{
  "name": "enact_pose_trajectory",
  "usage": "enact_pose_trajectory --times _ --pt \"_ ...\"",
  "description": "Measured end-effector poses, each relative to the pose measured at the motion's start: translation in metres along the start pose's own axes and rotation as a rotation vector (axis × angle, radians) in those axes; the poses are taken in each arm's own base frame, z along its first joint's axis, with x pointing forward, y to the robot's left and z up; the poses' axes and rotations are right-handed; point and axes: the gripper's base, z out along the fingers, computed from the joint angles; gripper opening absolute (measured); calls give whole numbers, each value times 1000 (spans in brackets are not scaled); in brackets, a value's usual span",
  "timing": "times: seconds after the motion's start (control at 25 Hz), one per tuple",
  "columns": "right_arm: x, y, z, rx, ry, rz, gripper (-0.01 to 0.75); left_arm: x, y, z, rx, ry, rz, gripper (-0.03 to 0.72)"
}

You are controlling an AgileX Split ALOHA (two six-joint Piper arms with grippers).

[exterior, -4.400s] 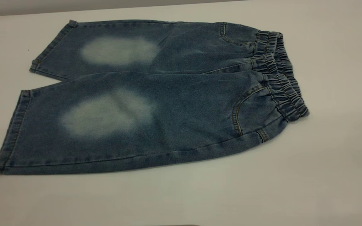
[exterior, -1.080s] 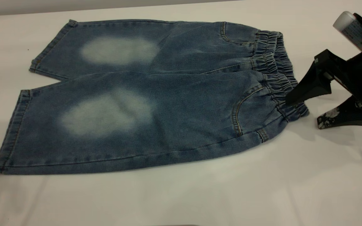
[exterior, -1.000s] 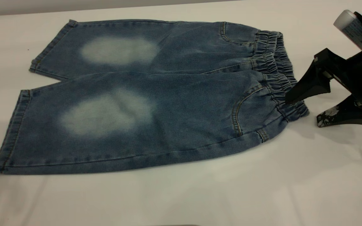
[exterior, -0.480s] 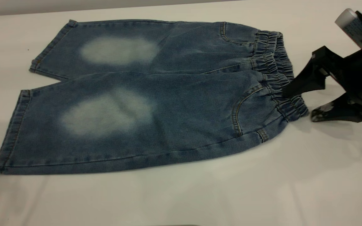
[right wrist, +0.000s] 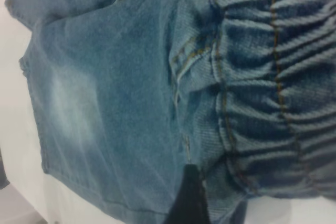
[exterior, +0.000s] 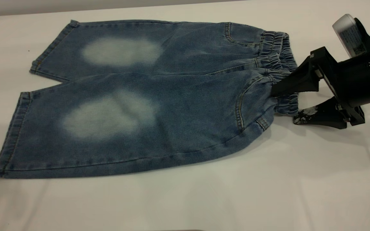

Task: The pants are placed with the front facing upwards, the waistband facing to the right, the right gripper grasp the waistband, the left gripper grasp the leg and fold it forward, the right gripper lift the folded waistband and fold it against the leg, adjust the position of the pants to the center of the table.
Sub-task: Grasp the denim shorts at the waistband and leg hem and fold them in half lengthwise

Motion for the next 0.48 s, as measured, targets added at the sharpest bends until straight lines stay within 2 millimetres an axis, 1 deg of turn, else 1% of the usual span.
enact_pose_trajectory --times 0.12,0.28,0.36,0.48 --pt "-3 5 1 -69 -2 -16 565 0 0 0 0 1 0 552" --pt "-8 15 -3 -195 -15 -31 565 0 0 0 0 1 -1 552" --pt "-11 14 -9 -231 -32 -23 565 0 0 0 0 1 -1 552" --pt "-17 7 -17 -227 -63 11 565 0 0 0 0 1 -1 552"
